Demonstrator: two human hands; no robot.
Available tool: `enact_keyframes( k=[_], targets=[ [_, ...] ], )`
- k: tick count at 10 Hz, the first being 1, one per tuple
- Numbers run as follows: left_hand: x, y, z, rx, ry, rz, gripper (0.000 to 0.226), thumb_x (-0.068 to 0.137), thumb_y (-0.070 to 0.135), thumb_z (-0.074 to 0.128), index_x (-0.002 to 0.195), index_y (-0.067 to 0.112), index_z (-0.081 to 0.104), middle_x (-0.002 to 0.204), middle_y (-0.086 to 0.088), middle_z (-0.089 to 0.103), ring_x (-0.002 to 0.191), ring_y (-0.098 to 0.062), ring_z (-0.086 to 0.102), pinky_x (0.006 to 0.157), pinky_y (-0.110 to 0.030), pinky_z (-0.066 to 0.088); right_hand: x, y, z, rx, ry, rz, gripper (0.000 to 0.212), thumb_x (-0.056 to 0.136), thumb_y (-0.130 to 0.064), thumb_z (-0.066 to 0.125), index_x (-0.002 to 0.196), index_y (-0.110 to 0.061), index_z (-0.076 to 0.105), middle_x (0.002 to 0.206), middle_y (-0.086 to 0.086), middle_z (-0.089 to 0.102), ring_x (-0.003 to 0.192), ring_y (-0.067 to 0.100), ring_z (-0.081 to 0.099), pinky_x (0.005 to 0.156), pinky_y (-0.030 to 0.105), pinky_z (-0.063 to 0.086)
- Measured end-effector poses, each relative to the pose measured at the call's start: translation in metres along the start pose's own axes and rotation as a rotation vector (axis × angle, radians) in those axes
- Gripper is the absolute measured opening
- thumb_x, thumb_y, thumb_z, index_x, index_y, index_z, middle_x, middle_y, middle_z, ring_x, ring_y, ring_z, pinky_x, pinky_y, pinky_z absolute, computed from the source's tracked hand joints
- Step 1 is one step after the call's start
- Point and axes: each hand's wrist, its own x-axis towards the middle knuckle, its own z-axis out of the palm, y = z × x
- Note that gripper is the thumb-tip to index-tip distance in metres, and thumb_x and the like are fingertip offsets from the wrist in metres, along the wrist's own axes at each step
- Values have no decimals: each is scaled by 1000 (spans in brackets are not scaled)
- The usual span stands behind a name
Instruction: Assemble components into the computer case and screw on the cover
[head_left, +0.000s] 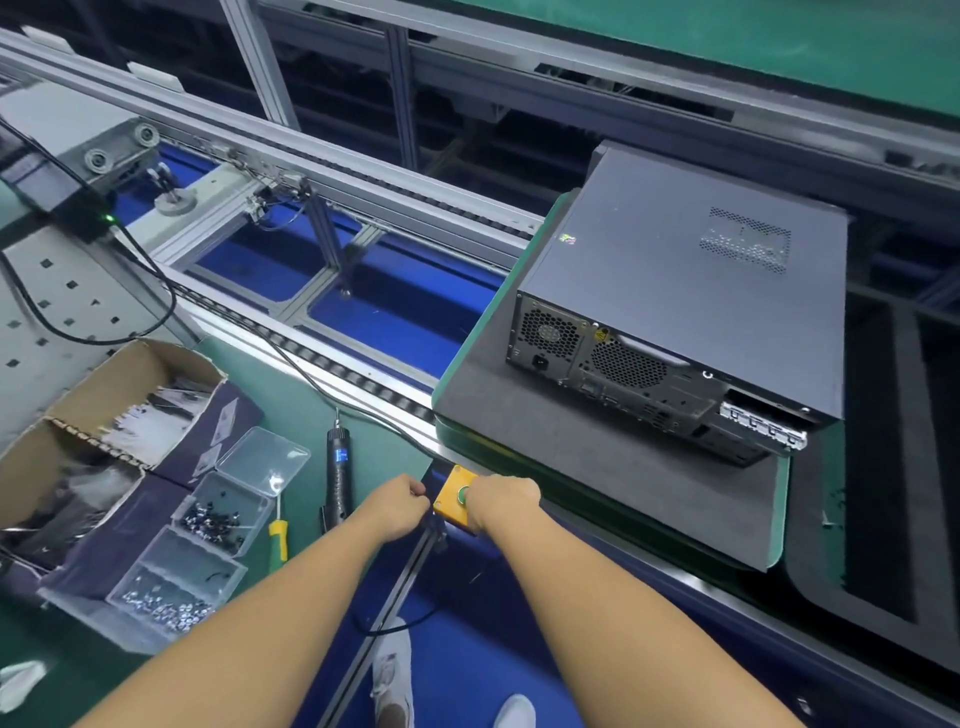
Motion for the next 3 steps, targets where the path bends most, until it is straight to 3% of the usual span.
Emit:
enact_keyframes(
  k=[1, 2, 3],
  targets=[
    [1, 3, -1, -7, 7, 18, 30, 95, 20, 51, 124, 15, 58, 121, -4, 63, 110, -22, 58, 97, -32, 45, -6, 0, 3, 192, 201, 30, 32, 95, -18, 57, 126, -21, 63, 124, 4, 66, 109, 31, 66, 79, 35, 44],
    [-1, 10, -5, -55, 33, 36, 28, 95, 16, 50, 121, 13, 60, 117, -6, 64, 109, -22, 58, 93, -29, 44, -17, 0, 9, 540, 336, 40, 30, 97, -16, 43, 113, -25, 67, 116, 7, 70, 101, 33, 66, 78, 35, 48],
    [-6, 15, -7, -117, 57, 67, 20, 96, 13, 49, 111, 14, 62, 106, -5, 67, 100, -21, 62, 87, -27, 46, -31, 4, 36, 663, 269, -7, 30, 99, -21, 42, 113, -31, 66, 120, 6, 66, 106, 31, 64, 78, 32, 44]
  ],
)
